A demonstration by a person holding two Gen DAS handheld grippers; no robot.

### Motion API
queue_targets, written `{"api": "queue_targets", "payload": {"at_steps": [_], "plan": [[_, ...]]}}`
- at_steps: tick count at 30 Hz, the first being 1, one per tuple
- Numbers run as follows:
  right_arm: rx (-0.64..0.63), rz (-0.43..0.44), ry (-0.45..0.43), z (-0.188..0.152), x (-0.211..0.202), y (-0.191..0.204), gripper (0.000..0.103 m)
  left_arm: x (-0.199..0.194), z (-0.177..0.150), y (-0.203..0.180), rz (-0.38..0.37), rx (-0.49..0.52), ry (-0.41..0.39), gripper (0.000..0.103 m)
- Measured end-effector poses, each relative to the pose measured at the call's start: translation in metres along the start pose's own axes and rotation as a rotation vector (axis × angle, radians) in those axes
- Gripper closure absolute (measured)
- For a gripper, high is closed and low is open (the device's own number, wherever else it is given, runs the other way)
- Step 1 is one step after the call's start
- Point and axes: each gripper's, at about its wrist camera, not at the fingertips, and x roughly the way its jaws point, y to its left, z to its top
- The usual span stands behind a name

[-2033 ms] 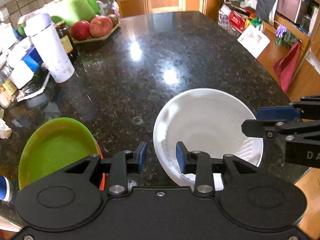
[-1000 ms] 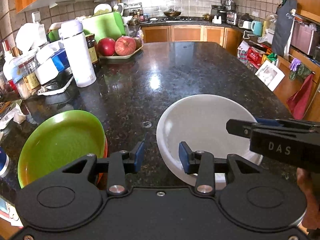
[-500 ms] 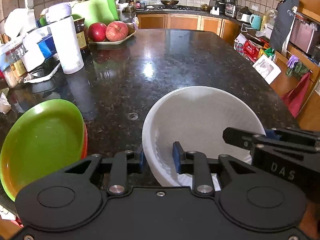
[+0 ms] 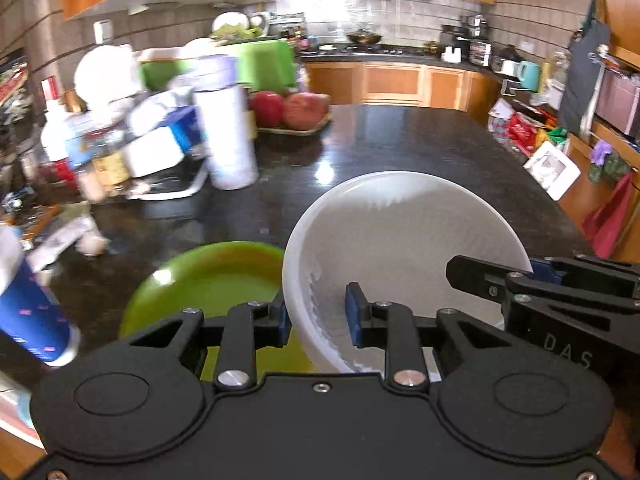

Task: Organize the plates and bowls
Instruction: 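Lower the white bowl with both grippers onto the green plate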

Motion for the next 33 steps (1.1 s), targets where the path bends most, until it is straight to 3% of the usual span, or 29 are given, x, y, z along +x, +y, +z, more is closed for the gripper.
{"api": "queue_targets", "payload": {"at_steps": [9,21,28,30,33], "plan": [[-0.006,0.043,0.129,0.015,0.061,0.06,0.078,0.02,0.004,0.079,0.003,-0.048,0.124,0.068],[0.017,-0.043,0.196,0.008,0.085,0.084,0.078,0.044,-0.001,0.118,-0.099,-0.034,0.201,0.068],[0.048,-0.071,0.21,0.003,0.093,0.084,0.077,0.051,-0.003,0.124,-0.132,-0.014,0.185,0.066],[0.054,-0.073,0.211,0.002,0.093,0.084,0.077,0.051,-0.004,0.127,-0.146,-0.014,0.173,0.055],[0.054,-0.093,0.201,0.001,0.093,0.086,0.076,0.049,-0.004,0.131,-0.159,-0.017,0.144,0.051]]}}
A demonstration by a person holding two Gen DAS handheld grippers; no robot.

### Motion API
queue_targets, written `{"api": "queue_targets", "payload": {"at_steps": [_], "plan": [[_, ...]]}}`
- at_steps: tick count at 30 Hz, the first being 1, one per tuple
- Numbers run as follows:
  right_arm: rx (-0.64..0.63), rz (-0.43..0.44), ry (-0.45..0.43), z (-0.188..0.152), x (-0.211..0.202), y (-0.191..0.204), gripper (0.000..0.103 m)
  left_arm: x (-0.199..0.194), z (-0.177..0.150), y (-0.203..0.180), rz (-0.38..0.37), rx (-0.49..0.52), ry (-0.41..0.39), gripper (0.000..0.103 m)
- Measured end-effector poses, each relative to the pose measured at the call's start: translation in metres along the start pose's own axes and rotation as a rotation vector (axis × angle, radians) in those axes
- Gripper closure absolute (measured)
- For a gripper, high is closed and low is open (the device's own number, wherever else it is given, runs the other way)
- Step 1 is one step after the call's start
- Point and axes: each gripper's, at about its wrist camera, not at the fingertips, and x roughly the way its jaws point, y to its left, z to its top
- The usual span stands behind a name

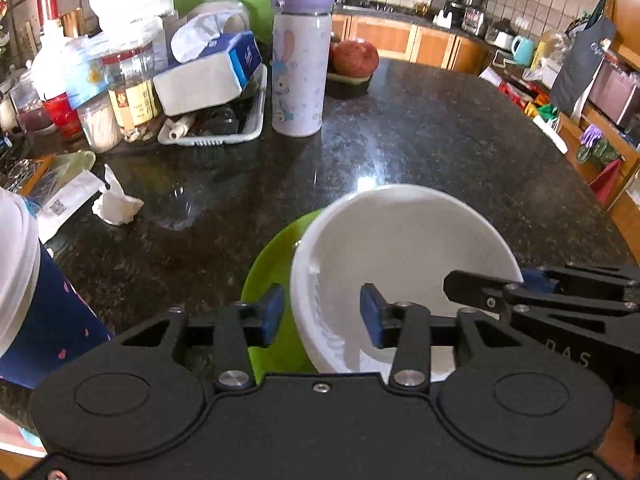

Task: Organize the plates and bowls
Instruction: 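Lower the white bowl with both grippers onto the green plate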

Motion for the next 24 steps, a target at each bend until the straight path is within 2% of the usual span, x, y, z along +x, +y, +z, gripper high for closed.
{"api": "queue_targets", "payload": {"at_steps": [3,8,17,24], "plan": [[-0.002,-0.013,-0.03,0.0,-0.002,0.001,0.066,-0.001,0.001,0.002,-0.007,0.002,-0.013,0.051],[-0.04,-0.07,-0.1,0.0,-0.009,0.006,0.061,-0.002,0.003,0.005,0.008,0.002,-0.032,0.051],[-0.023,-0.078,-0.224,-0.004,-0.033,0.012,0.061,-0.022,0.004,0.012,0.053,-0.004,-0.112,0.051],[-0.015,-0.151,-0.34,-0.017,-0.062,0.022,0.061,-0.052,-0.003,0.014,0.116,0.009,-0.208,0.051]]}}
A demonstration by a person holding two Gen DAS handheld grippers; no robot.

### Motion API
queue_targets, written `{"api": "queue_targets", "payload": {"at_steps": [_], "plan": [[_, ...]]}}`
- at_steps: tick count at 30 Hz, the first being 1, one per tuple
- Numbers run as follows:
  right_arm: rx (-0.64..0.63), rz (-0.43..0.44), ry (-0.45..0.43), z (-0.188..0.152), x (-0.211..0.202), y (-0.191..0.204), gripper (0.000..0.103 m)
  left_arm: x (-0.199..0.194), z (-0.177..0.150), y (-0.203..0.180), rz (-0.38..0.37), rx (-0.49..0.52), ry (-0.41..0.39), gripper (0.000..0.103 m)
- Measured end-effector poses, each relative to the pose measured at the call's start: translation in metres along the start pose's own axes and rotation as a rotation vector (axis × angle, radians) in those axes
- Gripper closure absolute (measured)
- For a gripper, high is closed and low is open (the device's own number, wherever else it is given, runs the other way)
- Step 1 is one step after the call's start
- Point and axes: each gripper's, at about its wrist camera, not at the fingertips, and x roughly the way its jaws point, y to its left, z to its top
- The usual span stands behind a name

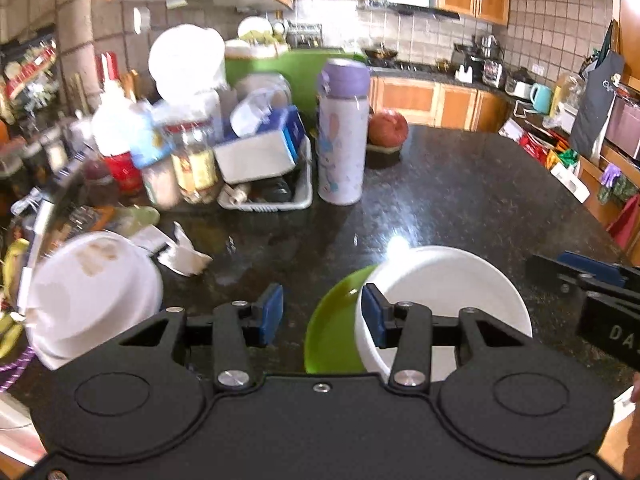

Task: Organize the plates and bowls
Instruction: 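Lower the white bowl with both grippers onto the green plate, then open both grippers and lift them away from the bowl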

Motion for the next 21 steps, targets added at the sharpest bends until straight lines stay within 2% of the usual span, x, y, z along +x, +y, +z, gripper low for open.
{"api": "queue_targets", "payload": {"at_steps": [4,9,17,21], "plan": [[-0.013,-0.039,-0.035,-0.007,-0.02,0.001,0.061,-0.017,-0.005,-0.002,0.035,0.006,-0.049,0.05],[-0.027,-0.049,-0.05,-0.02,-0.04,0.001,0.061,-0.032,-0.015,-0.008,0.037,0.002,-0.07,0.05],[-0.01,-0.038,0.008,-0.043,-0.061,-0.004,0.061,-0.043,-0.037,-0.028,0.06,0.017,-0.033,0.05],[-0.023,-0.069,0.026,-0.056,-0.075,-0.005,0.061,-0.047,-0.047,-0.04,0.073,0.029,-0.004,0.05]]}}
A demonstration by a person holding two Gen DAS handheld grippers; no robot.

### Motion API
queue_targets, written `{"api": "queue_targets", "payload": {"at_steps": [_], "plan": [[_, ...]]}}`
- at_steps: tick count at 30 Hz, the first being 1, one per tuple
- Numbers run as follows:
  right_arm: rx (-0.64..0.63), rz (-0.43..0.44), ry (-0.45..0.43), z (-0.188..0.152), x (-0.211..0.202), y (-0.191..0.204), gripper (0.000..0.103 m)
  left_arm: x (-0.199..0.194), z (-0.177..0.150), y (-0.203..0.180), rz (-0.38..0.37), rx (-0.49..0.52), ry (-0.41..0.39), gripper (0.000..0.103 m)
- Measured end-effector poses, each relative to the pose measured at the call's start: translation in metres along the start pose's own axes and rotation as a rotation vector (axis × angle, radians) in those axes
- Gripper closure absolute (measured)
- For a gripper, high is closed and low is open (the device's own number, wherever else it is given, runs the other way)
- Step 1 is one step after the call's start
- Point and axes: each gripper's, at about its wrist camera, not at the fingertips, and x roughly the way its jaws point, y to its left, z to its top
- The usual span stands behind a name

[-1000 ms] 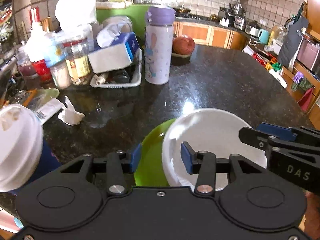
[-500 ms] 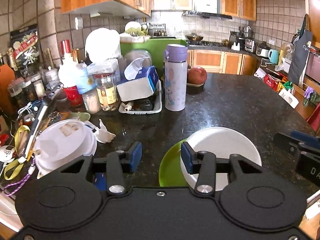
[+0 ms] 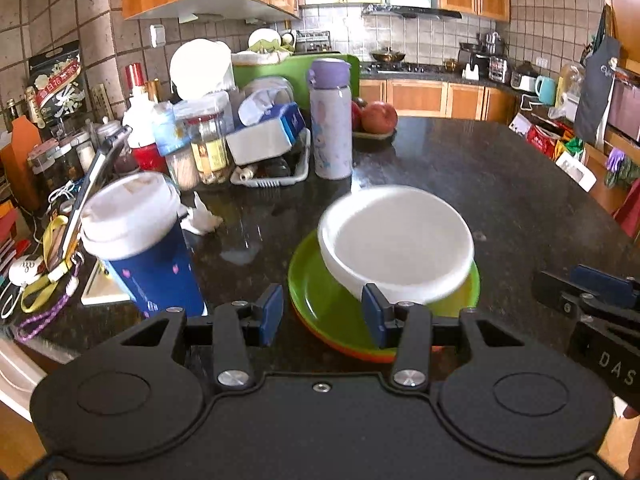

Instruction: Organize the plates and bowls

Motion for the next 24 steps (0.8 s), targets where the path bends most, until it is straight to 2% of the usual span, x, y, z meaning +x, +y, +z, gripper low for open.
{"api": "queue_targets", "payload": {"at_steps": [9,24], "plan": [[0.011,-0.024,0.002,-0.018,-0.026,-0.005,0.061,-0.018,-0.021,-0.017,0.027,0.009,0.03,0.05],[-0.008,-0.002,-0.044,-0.028,-0.058,-0.001,0.061,-0.04,-0.04,-0.03,0.023,0.012,0.025,0.05]]}}
